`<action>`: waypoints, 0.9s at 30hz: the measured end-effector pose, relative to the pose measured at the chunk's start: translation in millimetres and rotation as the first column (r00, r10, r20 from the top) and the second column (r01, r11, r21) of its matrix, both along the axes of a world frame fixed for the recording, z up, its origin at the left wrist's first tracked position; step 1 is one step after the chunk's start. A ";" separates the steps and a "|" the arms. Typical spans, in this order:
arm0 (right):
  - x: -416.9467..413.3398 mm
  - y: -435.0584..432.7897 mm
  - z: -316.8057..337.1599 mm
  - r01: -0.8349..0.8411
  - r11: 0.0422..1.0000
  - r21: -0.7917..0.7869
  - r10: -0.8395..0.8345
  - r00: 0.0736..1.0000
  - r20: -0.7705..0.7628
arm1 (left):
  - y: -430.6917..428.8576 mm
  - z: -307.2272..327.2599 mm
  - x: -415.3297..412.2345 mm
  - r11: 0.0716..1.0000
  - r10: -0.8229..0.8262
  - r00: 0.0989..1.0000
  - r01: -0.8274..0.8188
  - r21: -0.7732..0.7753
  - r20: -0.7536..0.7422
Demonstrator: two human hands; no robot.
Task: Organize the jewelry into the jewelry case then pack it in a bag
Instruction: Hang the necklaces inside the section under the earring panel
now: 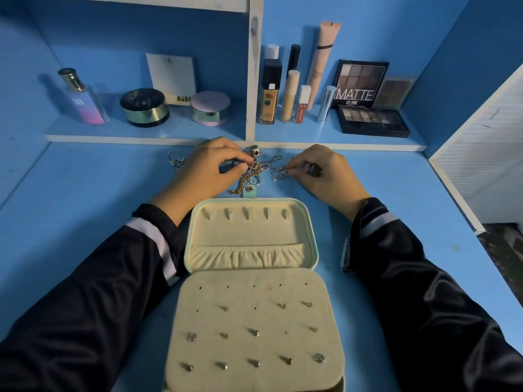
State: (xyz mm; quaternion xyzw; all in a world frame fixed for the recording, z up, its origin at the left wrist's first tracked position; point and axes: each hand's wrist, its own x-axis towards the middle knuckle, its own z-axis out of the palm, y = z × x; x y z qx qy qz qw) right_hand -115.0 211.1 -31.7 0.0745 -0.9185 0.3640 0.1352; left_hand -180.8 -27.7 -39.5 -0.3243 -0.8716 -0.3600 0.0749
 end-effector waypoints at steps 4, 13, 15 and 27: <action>-3.3 -3.0 0.3 -0.013 1.000 0.026 0.013 1.000 -0.016 | -2.3 0.2 -0.5 1.000 -0.010 1.000 0.010 0.026 0.012; -15.7 -27.1 3.9 -0.206 0.976 0.064 0.211 0.974 -0.078 | -2.0 0.2 -1.0 1.000 -0.028 1.000 0.028 0.003 -0.008; -19.1 -27.8 3.2 -0.218 0.970 0.109 0.226 0.971 -0.073 | -2.4 -0.5 -1.5 1.000 -0.016 1.000 0.016 0.001 -0.010; -35.9 -14.8 3.6 -0.006 0.987 0.159 0.012 0.999 -0.040 | -2.8 -1.4 -1.5 1.000 0.016 0.999 -0.016 0.004 -0.041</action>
